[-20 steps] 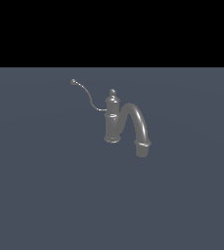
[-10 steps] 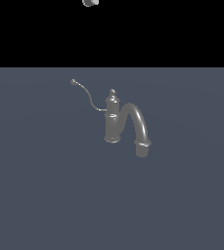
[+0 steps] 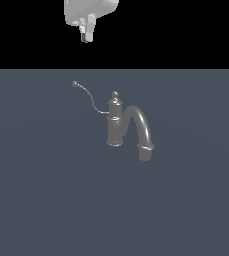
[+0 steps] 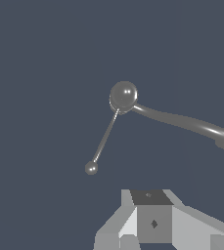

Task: Turn on the faucet by rotating a designated handle.

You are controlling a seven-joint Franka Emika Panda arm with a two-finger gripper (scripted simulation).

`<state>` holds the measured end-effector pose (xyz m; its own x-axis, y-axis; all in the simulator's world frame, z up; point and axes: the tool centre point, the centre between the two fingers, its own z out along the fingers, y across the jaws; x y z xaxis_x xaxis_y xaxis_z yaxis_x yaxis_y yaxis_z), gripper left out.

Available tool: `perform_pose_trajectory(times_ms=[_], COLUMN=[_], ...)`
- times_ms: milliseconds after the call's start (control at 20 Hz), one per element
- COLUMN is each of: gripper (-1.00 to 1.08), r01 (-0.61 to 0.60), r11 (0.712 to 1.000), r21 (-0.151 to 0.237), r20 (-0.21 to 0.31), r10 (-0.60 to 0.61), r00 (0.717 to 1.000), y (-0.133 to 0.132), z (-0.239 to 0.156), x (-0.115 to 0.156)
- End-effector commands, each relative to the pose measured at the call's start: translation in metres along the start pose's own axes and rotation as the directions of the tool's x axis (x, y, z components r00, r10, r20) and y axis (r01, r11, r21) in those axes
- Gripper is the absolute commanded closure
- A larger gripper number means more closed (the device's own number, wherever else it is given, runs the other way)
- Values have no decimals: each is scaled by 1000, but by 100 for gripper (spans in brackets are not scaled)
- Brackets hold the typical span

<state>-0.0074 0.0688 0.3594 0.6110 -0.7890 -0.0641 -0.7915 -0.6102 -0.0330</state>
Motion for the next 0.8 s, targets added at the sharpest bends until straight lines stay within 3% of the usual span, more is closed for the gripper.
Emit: perform_pose_trajectory(times_ms=[0, 750], gripper=[108, 108], r01=[-62, -354], r11=[998, 935], r21=[-3, -8], r20=[-4, -57], r10=[62, 353], r00=[998, 934], y=[-14, -76], z=[16, 102], x=[3, 13])
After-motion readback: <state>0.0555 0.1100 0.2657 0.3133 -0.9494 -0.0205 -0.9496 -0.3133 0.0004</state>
